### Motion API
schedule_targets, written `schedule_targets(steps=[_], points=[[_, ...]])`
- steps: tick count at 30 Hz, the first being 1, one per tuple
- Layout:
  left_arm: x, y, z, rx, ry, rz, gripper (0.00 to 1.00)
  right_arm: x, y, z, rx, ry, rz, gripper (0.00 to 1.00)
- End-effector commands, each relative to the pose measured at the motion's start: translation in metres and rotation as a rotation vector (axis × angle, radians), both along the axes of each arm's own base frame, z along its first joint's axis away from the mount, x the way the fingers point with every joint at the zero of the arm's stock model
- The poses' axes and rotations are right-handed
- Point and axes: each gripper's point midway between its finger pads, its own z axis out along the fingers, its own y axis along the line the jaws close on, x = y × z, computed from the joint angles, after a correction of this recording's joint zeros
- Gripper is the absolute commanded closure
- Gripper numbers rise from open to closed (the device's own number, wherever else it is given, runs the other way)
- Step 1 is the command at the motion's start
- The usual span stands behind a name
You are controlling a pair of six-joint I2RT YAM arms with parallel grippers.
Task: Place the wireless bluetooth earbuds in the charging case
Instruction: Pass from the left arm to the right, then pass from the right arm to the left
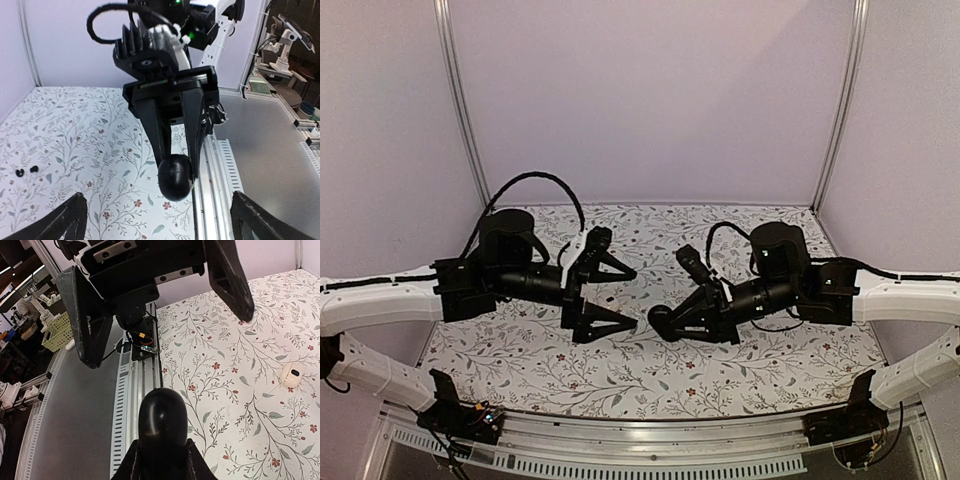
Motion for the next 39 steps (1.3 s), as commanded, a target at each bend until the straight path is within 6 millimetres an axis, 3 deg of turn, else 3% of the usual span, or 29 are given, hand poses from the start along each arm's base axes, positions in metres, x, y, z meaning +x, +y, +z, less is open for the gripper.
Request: schedule_targets(steps=[1,4,9,23,39], points=[[0.006,0.022,0.05,-0.228,-0.223,0.164,0.0,0.014,0.0,0.015,0.056,0.015,-0.054,1.0],[0.015,0.027,0.047,-0.202,-0.267,0.246,0.0,0.028,-0.001,0.019,0.075,0.053,-0.108,1.0],[0.021,0.012,0.024,-0.047,-0.426,0.341,0.0,0.044,0.01,0.028,0.091,0.15,-0.167,1.0],[0.017,-0.018,-0.005,0.107,-0.528,0.318,0.0,0.047,0.025,0.023,0.124,0.375,-0.175,1.0],[0.027,-0.024,-0.017,0.182,-0.549,0.343,0.27,0.045,0.026,0.021,0.137,0.463,-0.177,1.0]])
